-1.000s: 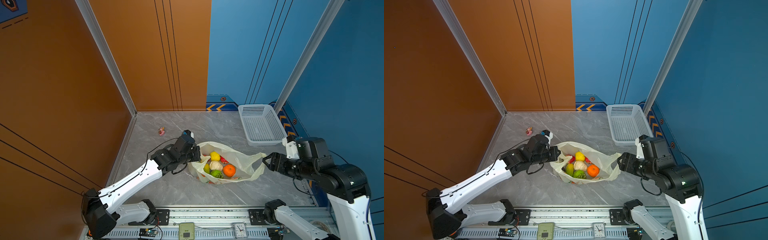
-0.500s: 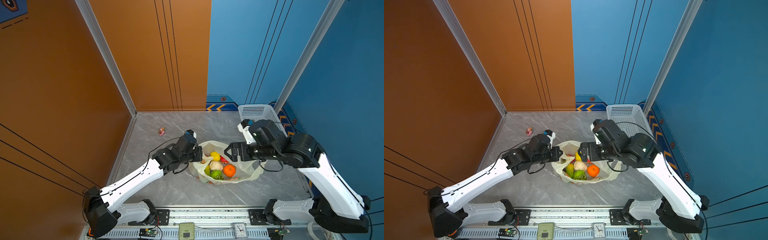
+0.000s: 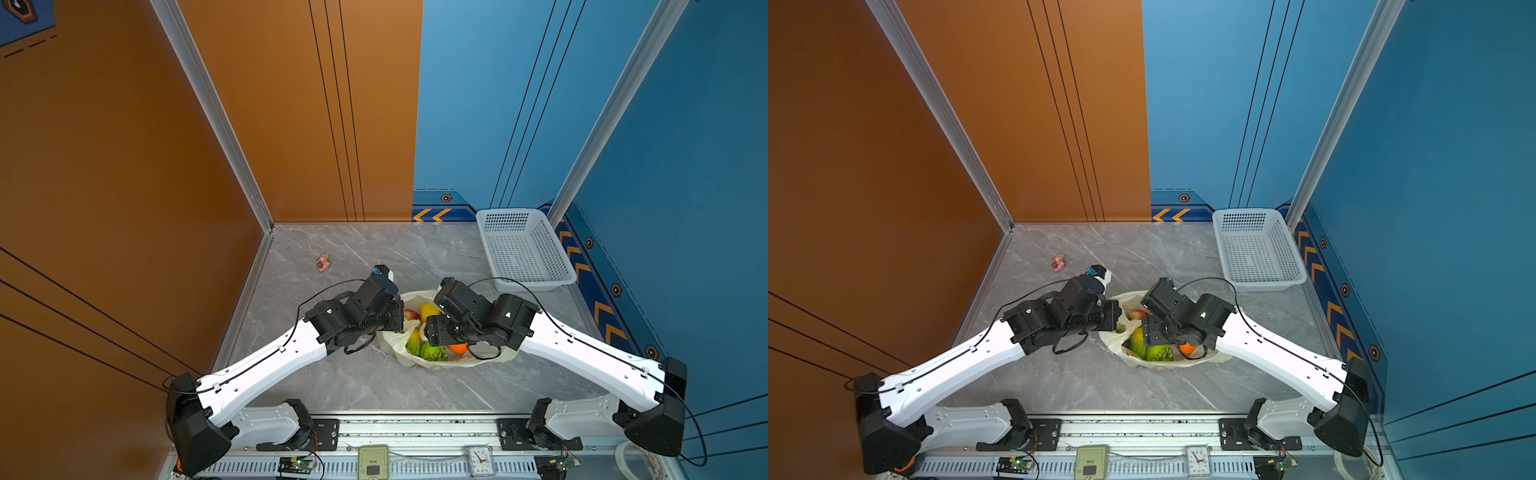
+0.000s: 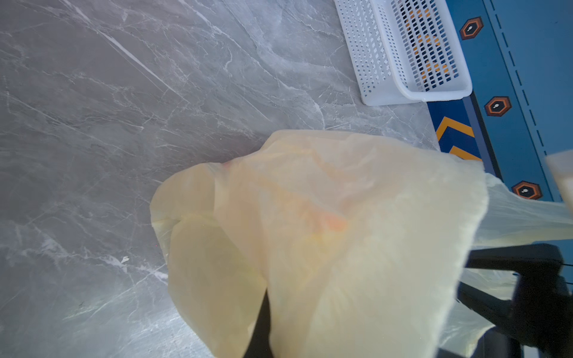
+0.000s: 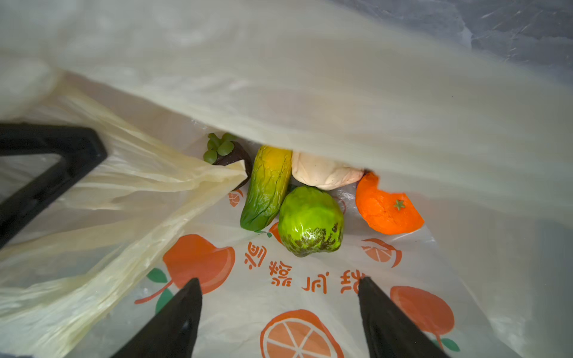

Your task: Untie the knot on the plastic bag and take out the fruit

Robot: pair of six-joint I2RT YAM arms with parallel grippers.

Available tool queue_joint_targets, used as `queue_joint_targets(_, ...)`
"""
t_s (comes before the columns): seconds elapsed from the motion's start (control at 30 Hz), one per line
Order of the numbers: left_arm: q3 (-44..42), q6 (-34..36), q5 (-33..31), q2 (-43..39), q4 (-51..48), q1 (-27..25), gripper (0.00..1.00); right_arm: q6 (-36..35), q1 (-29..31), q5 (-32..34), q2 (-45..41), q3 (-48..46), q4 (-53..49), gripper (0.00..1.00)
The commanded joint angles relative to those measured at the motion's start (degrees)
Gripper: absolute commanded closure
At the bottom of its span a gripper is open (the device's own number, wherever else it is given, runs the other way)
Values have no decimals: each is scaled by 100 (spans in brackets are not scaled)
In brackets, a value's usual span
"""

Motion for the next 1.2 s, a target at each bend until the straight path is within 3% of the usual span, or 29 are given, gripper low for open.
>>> queue_joint_targets(0.0, 229, 164, -468, -23, -257, -127, 100, 29, 143, 346, -62, -346, 722, 21)
queue_joint_targets(0.23, 543, 172, -479, 316, -241, -131, 100, 368, 676, 834, -306, -1352, 1544, 21)
queue_joint_targets(0.47, 489, 313, -375, 240, -233, -189, 100, 228, 155, 81, 49, -1657, 2166, 22)
queue_joint_targets(0.63, 365, 458, -357, 250, -274, -379, 100, -194, -476, -468, 867, -1259, 2446, 18)
queue_joint_targets(0.73, 231, 440, -497, 168, -277, -520, 100, -308, -730, -269, 1156, -974, 2575, 16)
queue_joint_targets(0.9, 120, 445, -652, 151, -309, -712, 100, -186, -1174, 600, 1084, -939, 2721, 10)
queue_joint_targets(1.03, 31, 356, -805, 169, -319, -816, 100, -293, -1299, 182, 1090, -937, 2564, 9)
queue_joint_targets(1.17, 77, 332, -1141, 230, -390, -940, 100, -253, -926, -201, 958, -1086, 2120, 9)
